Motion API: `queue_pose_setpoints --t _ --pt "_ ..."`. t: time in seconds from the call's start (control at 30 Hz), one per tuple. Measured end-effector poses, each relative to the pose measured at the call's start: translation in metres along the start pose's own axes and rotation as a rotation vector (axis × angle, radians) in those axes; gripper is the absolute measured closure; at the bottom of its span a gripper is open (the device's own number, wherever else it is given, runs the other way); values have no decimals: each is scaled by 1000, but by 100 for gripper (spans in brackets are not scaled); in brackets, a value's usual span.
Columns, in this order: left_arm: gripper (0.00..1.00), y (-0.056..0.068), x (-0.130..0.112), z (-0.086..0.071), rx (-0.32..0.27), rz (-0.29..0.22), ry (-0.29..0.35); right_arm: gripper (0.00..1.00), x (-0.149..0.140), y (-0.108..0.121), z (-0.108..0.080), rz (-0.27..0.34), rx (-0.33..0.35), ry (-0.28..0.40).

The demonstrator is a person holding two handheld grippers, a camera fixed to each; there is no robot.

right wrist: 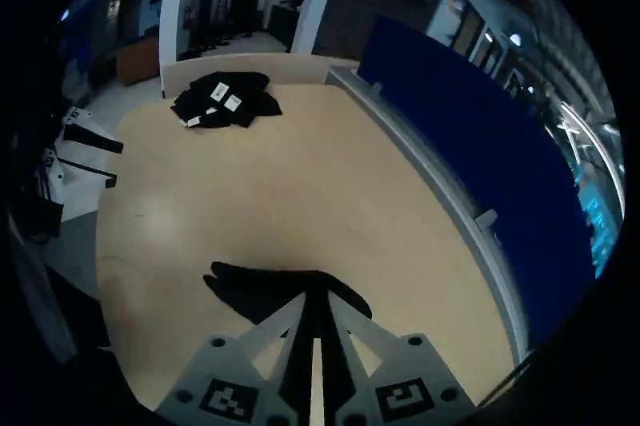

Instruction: Fold towel

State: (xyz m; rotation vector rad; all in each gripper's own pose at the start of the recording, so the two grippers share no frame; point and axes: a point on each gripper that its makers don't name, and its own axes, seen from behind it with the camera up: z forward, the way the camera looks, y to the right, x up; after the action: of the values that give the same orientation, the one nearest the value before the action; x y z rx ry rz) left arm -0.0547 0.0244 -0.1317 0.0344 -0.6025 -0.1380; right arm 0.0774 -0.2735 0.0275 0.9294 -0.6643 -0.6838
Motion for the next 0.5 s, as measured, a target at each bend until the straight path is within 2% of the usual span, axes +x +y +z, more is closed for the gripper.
queue_pose_setpoints --t 0.3,0.5 --pt "23 10 7 2 -25 28 5 96 -4 25 -20 17 -39 9" --pt "23 17 11 4 -36 42 5 96 -9 48 -37 52 -67 27"
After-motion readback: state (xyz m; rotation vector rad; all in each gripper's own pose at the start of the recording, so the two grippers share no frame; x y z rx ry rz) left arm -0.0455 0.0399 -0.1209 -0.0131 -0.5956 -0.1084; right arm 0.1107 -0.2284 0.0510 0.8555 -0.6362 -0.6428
